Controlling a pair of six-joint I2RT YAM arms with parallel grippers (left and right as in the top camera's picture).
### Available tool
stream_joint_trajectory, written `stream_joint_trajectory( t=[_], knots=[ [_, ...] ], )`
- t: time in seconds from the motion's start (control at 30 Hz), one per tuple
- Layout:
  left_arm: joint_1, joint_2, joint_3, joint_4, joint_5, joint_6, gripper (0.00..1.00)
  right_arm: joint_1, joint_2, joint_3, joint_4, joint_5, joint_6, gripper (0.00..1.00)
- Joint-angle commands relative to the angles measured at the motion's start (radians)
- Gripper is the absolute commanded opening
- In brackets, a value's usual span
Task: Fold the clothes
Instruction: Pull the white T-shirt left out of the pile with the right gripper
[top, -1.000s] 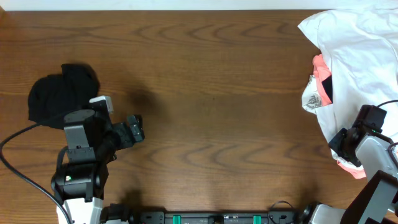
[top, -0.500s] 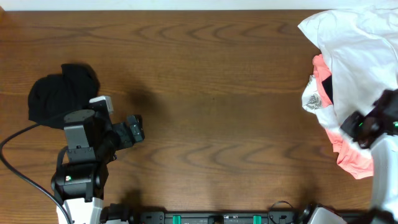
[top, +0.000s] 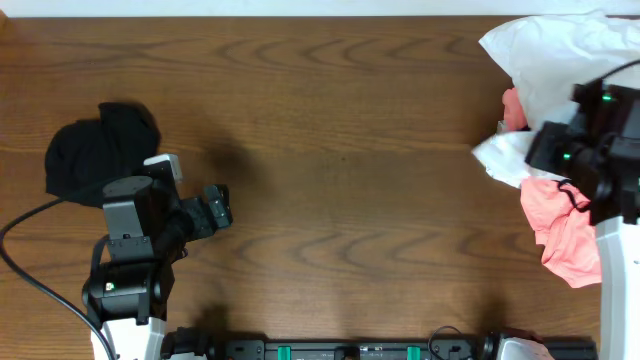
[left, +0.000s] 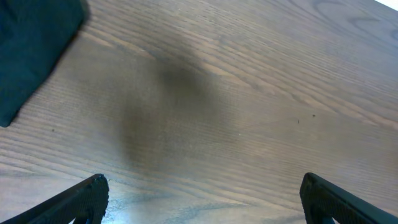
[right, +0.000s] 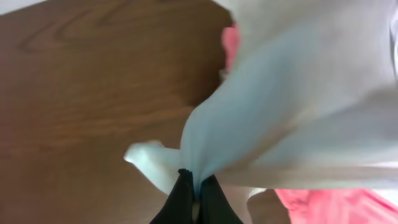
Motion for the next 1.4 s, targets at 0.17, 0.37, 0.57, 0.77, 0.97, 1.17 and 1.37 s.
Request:
stream_joint_trajectory(
  t=[0.17,0.37,0.57,0.77,0.97,1.17,1.37],
  knots=[
    [-0.004,-0.002,0.026,0.0,0.002,0.006,0.98,0.226,0.072,0.019,0.091,-0.087,-0.013,0.01],
    [-0.004,-0.002,0.026,0.0,0.002,0.006,0.98,0.412,0.179,0.019,0.245,-0.087,0.051,0.01],
    [-0.004,-0.002,0.026,0.0,0.002,0.006,0.98,0.564,0.323,0.019,0.375,-0.087,0.084,0.01],
    [-0.004,-0.002,0.026,0.0,0.002,0.006,0.98,0.704,0.462,0.019,0.576,-0.087,0.1,0.01],
    [-0.004,0.001,0.026,0.0,0.002,0.006,0.98,0.809,0.548,0.019,0.795,-0.066,0.109,0.01],
    [-0.004,0.004,0.025,0.0,0.002,0.006,0.98,0.874,0.621,0.019,1.025,0.073,0.13,0.01],
    [-0.004,0.004,0.025,0.0,0.002,0.006,0.98,0.886,0.682,0.02,1.173,0.084,0.133,0.47]
  ],
)
